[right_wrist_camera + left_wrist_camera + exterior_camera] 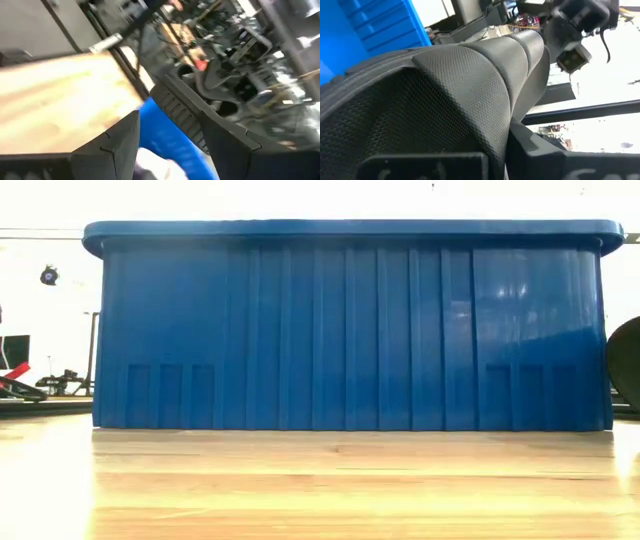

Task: Pick and place slides into bin
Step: Put the black slide into the bin

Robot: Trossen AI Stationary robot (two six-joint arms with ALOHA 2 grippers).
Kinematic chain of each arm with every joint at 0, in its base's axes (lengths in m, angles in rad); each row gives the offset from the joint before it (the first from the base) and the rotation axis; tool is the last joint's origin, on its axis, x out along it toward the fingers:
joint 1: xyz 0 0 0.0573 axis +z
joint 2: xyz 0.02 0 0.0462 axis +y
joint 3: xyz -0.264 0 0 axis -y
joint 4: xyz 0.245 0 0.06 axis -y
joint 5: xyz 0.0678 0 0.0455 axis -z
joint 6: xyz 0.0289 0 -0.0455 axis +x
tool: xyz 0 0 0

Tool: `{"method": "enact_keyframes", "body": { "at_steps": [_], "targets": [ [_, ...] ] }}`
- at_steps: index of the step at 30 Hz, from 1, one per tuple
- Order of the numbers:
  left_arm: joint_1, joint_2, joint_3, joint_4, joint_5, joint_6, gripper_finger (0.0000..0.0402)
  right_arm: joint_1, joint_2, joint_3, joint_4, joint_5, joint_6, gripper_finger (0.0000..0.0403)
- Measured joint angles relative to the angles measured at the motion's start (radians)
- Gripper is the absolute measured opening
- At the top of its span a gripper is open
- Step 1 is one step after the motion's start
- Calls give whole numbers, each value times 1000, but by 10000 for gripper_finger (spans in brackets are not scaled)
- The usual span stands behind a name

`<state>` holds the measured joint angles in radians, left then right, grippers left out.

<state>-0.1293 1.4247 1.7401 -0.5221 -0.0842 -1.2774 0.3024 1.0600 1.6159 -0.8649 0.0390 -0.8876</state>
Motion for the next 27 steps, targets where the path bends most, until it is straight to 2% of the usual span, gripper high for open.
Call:
{"method": "enact_keyframes", "body": {
  "at_steps": [2, 12, 22, 27],
  "targets": [
    [3, -1, 0, 1, 4, 0, 2, 12, 7, 7, 5, 35, -46, 203],
    [13, 1, -1, -6, 8, -25, 2, 20, 10, 14, 38, 74, -262, 203],
    [23, 1, -1, -6, -1, -26, 1, 21, 77, 9, 7, 72, -319, 203],
    [24, 1, -1, -6, -6, -25, 1, 21, 102, 9, 16, 184, -326, 174]
  ]
}}
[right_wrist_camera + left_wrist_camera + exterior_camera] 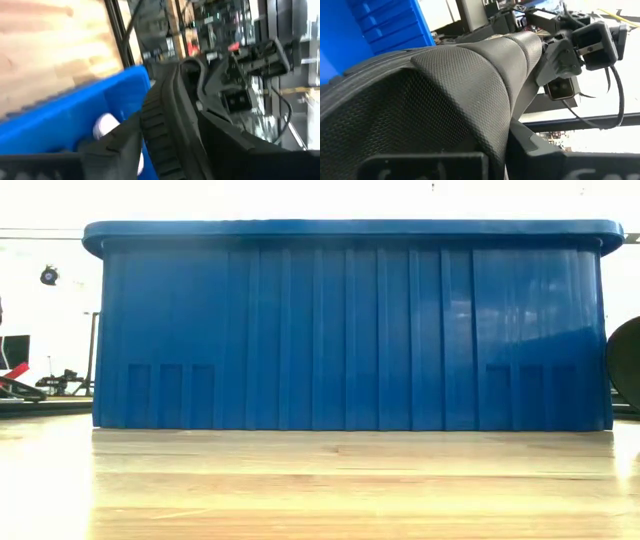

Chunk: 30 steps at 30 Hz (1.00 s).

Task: Pick and place slides into bin
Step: Put the black slide into the bin

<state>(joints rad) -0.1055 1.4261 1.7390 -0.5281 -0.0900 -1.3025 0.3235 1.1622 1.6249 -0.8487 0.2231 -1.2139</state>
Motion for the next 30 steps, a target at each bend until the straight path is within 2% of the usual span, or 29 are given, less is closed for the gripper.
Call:
{"method": "enact_keyframes", "body": {
  "at_steps": [6, 9, 12, 15, 19, 22, 24, 26, 30],
  "targets": [
    [1, 0, 0, 28, -4, 69, 2, 1, -4, -1, 4, 54, -32, 71],
    [1, 0, 0, 65, -10, 164, 11, 1, -13, 3, 11, 59, -15, 68],
    [1, 8, 0, 103, -74, 295, 43, 1, -24, 4, 8, 78, 40, 68],
    [1, 18, 0, 146, -160, 449, 93, 0, -42, 3, 3, 112, 82, 68],
    [7, 30, 1, 171, -328, 591, 175, -1, -82, 3, -58, 139, 153, 68],
    [27, 29, 0, 161, -396, 683, 230, -2, -107, 3, -90, 150, 223, 68],
    [41, 21, 1, 178, -407, 719, 257, -3, -126, 3, -131, 168, 274, 68],
    [54, 15, 4, 173, -412, 727, 273, -2, -132, 5, -147, 177, 320, 67],
    [60, 10, 16, 172, -412, 823, 279, -2, -113, 3, -223, 277, 395, 67]
  ]
}}
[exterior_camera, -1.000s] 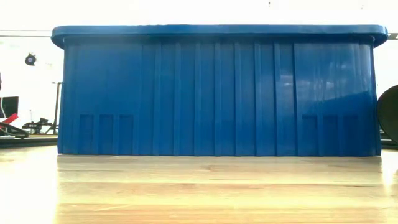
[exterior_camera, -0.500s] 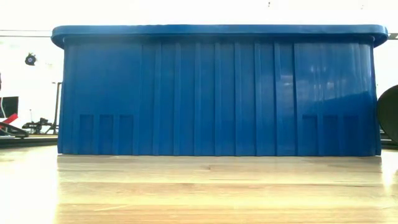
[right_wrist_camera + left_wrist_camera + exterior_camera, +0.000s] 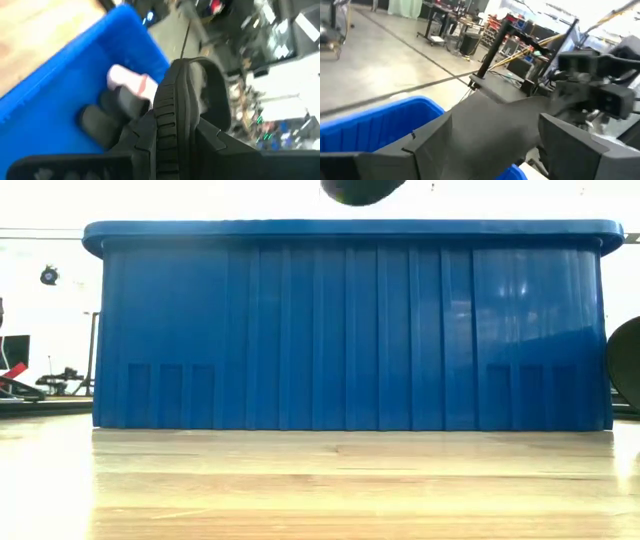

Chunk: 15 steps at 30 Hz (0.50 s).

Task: Pick and place slides into bin
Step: Put the black slide into the bin

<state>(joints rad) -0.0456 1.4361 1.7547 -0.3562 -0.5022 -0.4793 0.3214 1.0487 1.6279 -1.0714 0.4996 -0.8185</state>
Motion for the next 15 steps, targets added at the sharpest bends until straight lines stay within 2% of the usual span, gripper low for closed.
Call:
{"method": "enact_keyframes", "body": {
  "at_steps": [5, 10, 15],
  "targets": [
    [7, 27, 6, -27, 15, 26, 269, -10, 61, -4, -53, 62, 93, 67],
    [11, 109, 25, -244, 31, 24, 252, -10, 141, -9, -127, 168, 136, 67],
    [16, 174, 54, -232, -19, 134, 240, -10, 186, -8, -154, 186, 184, 67]
  ]
}}
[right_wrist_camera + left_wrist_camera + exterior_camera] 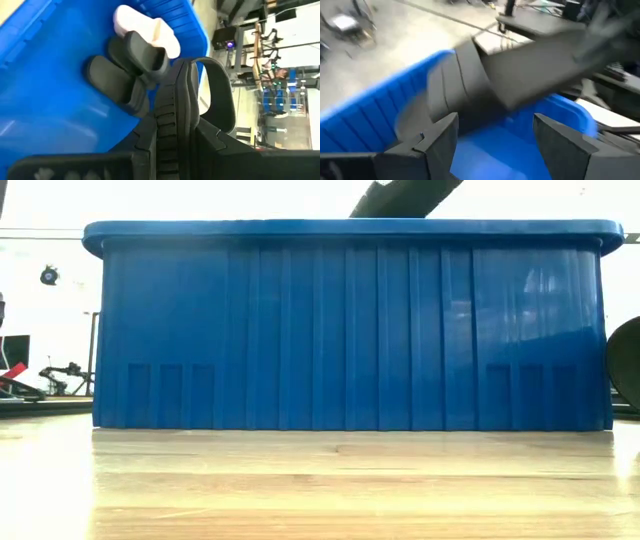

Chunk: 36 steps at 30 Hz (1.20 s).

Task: Pick and place slides into bin
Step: Put the black slide into the bin

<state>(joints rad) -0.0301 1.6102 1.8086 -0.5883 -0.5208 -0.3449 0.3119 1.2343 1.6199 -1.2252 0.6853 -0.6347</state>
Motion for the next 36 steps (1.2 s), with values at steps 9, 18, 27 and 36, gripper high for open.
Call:
{"method": "enact_keyframes", "body": {
  "at_steps": [9, 18, 27, 36],
  "targets": [
    [20, 84, 61, 16, -135, 145, 239, 0, 84, -1, 0, 0, 9, 67],
    [56, 104, 61, 29, 57, 134, 239, -5, 158, -1, 0, 39, 2, 67],
    [103, 125, 35, -96, -71, 168, 239, -5, 189, 5, 4, 78, -2, 67],
    [178, 189, 46, -47, 16, 199, 239, -6, 190, 7, 6, 77, -2, 67]
  ]
}}
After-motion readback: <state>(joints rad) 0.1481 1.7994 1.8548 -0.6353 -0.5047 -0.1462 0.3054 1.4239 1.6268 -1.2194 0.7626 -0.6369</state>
